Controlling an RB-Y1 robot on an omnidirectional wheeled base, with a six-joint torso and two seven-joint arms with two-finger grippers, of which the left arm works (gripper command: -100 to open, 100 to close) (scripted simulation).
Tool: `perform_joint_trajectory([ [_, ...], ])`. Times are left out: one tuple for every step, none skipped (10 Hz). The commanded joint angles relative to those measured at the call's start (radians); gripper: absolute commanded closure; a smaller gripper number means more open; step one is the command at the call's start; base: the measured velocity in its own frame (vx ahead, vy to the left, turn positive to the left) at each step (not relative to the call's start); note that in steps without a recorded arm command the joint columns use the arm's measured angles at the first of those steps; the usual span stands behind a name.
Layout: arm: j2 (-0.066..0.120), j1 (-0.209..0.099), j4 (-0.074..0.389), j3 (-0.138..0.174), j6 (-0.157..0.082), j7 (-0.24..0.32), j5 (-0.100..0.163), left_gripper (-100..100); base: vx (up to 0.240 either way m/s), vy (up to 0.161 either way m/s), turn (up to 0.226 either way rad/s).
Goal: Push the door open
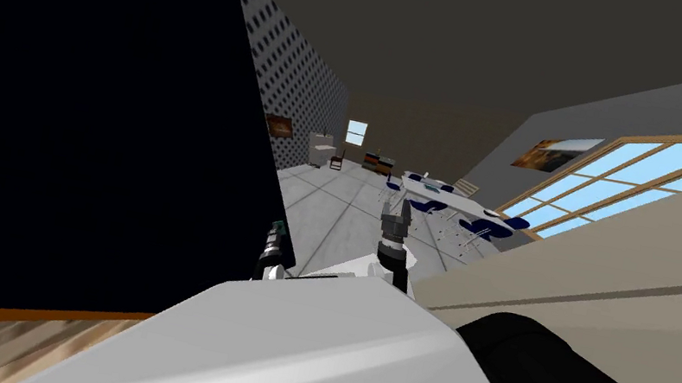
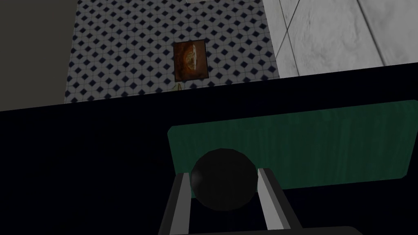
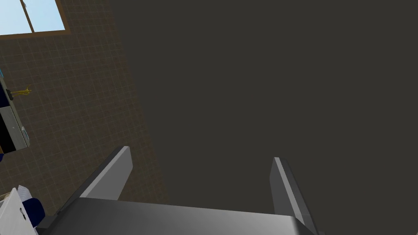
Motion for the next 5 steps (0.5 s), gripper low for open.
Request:
perform_joint_trajectory([
  [0.020,-0.012,0.003,0.029,-0.012,-0.012,0.021,100,0.242,-0.007,0.081],
  [0.022,-0.011,0.002,0.038,-0.014,-0.017,0.029,100,0.228,0.011,0.031],
  [0.021,-0.011,0.001,0.047,-0.016,-0.022,0.037,100,0.208,-0.014,0.039],
  [0.018,-0.011,-0.001,0.055,-0.018,-0.027,0.045,100,0.236,-0.025,0.067],
  [0.010,-0.010,-0.002,0.067,-0.021,-0.034,0.057,100,0.238,-0.028,0.090],
])
